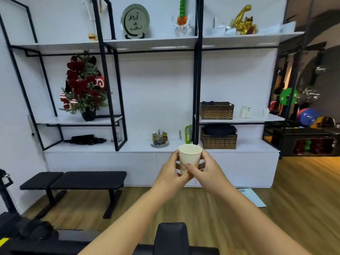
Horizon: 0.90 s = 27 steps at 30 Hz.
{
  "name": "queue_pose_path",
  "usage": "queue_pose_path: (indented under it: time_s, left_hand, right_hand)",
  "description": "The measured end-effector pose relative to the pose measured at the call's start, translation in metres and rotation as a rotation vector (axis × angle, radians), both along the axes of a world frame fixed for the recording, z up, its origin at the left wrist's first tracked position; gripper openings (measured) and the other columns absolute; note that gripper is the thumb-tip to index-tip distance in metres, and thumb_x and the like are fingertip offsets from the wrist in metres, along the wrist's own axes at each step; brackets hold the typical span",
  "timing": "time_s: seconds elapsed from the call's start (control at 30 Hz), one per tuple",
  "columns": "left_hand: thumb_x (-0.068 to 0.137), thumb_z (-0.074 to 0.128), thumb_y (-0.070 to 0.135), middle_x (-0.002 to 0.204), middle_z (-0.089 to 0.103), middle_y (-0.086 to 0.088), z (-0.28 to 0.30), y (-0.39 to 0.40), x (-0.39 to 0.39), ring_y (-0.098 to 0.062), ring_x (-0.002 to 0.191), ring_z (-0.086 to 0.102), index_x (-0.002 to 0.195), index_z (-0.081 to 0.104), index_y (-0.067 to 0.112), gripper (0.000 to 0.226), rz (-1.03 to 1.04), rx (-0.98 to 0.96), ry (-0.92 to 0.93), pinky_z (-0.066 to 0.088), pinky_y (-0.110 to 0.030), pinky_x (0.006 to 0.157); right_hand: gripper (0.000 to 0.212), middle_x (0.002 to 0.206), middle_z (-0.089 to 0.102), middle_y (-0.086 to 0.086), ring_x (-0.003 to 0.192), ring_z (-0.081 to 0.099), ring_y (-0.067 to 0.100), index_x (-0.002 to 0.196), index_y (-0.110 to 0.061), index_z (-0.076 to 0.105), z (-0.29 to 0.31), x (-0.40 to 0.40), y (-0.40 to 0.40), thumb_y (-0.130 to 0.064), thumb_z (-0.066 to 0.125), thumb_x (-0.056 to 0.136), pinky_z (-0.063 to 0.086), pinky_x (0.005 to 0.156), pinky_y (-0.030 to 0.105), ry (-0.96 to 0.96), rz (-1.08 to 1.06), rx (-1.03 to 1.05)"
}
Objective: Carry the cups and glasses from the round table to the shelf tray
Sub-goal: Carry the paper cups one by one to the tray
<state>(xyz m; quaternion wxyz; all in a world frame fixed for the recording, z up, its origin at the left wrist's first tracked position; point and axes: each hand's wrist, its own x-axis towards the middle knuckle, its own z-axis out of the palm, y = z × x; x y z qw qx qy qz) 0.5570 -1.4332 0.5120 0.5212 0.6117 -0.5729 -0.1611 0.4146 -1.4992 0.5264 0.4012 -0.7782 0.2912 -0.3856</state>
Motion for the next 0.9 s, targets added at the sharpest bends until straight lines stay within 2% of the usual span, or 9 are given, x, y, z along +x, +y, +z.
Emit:
queue_pose_path:
  time_s: [0.07,0.2,0.37,0.5,0.63,0.77,0.9]
  left_hand:
    - [0.083,0.074,0.043,0.125,0.06,0.02,-0.007,-0.034,-0.006,-0.002,0.104,0.061,0.141,0.044,0.039,0.066,-0.031,0.004,0.005,0.057,-0.025,0.083]
    - [0.086,0.075,0.04,0.128,0.059,0.018,-0.023,-0.103,-0.019,-0.008,0.107,0.061,0.143,0.043,0.037,0.065,-0.051,0.032,0.011,0.058,-0.026,0.084]
    - [0.08,0.073,0.052,0.129,0.059,0.019,-0.037,-0.194,-0.042,-0.005,0.106,0.061,0.142,0.042,0.038,0.071,-0.029,0.047,0.007,0.057,-0.025,0.084]
    - [0.08,0.073,0.05,0.129,0.059,0.018,-0.033,-0.273,-0.07,-0.006,0.105,0.062,0.144,0.04,0.038,0.072,0.008,0.051,0.029,0.058,-0.025,0.083]
    - [0.077,0.072,0.056,0.13,0.059,0.018,-0.03,-0.345,-0.1,-0.007,0.107,0.062,0.143,0.04,0.04,0.075,0.019,0.05,0.056,0.057,-0.027,0.085]
    - [0.079,0.073,0.054,0.13,0.058,0.017,-0.035,-0.404,-0.117,-0.009,0.11,0.061,0.144,0.039,0.038,0.074,0.03,0.052,0.079,0.057,-0.03,0.088]
    - [0.081,0.073,0.054,0.131,0.058,0.02,-0.038,-0.467,-0.118,-0.009,0.112,0.06,0.144,0.039,0.039,0.074,0.029,0.045,0.066,0.057,-0.027,0.087]
  right_hand:
    - [0.062,0.124,0.061,-0.014,0.096,0.065,0.003,0.145,-0.034,0.04,-0.009,-0.007,-0.031,-0.034,0.071,0.091,0.054,0.078,0.019,-0.016,-0.04,0.006]
    - [0.056,0.12,0.062,-0.014,0.105,0.063,0.005,0.139,-0.032,0.047,-0.028,-0.022,-0.097,-0.037,0.072,0.09,0.054,0.078,0.019,-0.042,-0.057,0.033]
    - [0.054,0.122,0.062,-0.011,0.102,0.066,0.01,0.14,-0.03,0.047,-0.04,-0.046,-0.194,-0.036,0.071,0.091,0.058,0.08,0.024,-0.001,-0.012,0.054]
    - [0.054,0.124,0.062,-0.013,0.103,0.065,0.008,0.142,-0.033,0.046,-0.032,-0.071,-0.272,-0.034,0.069,0.094,0.058,0.087,0.029,-0.013,0.01,0.084]
    - [0.052,0.124,0.061,-0.017,0.102,0.064,0.004,0.141,-0.039,0.044,-0.027,-0.1,-0.348,-0.035,0.067,0.095,0.057,0.085,0.023,0.016,0.054,0.075]
    - [0.055,0.125,0.057,-0.022,0.104,0.062,0.002,0.143,-0.042,0.041,-0.032,-0.115,-0.412,-0.036,0.067,0.095,0.057,0.091,0.028,0.042,0.062,0.066]
    - [0.052,0.116,0.055,-0.034,0.096,0.062,-0.007,0.137,-0.049,0.04,-0.036,-0.117,-0.473,-0.034,0.067,0.095,0.055,0.083,0.018,0.02,0.077,0.061]
